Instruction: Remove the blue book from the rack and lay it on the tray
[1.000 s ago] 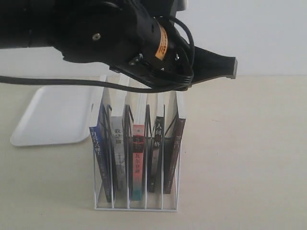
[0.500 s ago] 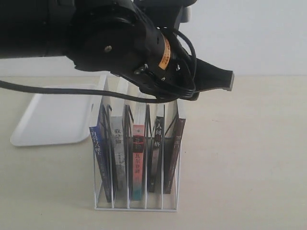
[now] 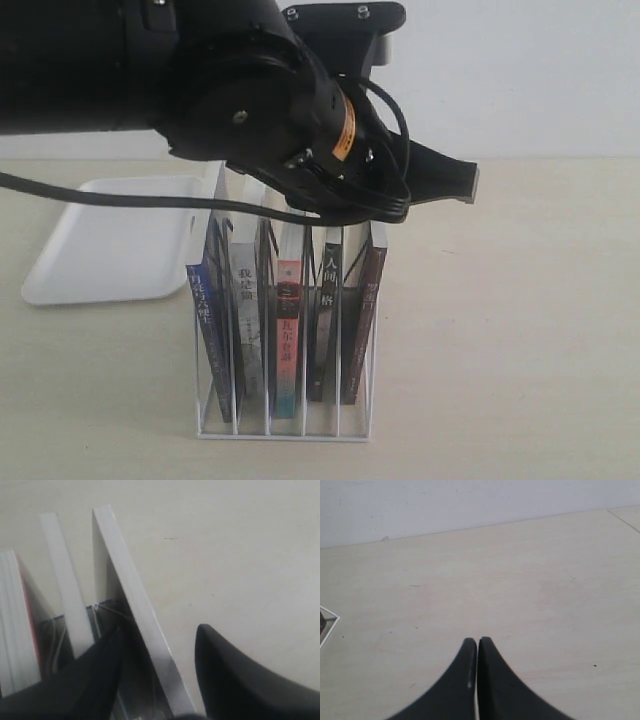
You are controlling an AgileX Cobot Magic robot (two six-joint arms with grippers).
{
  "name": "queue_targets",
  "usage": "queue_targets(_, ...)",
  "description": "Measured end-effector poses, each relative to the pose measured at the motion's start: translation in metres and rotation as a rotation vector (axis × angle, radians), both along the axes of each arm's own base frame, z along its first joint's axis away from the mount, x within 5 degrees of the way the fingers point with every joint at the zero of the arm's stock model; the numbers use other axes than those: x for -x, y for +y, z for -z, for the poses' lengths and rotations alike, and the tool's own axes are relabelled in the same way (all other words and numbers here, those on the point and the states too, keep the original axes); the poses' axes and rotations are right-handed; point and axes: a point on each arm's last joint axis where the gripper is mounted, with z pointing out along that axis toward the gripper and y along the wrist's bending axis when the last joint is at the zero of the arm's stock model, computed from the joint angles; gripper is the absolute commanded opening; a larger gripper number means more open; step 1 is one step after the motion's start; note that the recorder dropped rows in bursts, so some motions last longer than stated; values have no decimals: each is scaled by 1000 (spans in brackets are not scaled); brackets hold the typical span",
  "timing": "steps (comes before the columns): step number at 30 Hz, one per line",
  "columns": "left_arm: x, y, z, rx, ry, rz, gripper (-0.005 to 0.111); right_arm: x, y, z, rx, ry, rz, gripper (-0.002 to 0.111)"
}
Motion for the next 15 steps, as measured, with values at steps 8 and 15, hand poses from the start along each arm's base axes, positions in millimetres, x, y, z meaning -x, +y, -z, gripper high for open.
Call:
queue_targets(8,-2,-4,11,-19,20,-1,45,0,0,0,0,0,0,0)
queue_targets(15,-3,-4,11,-22,16,-3,44,0,0,0,0,0,0,0)
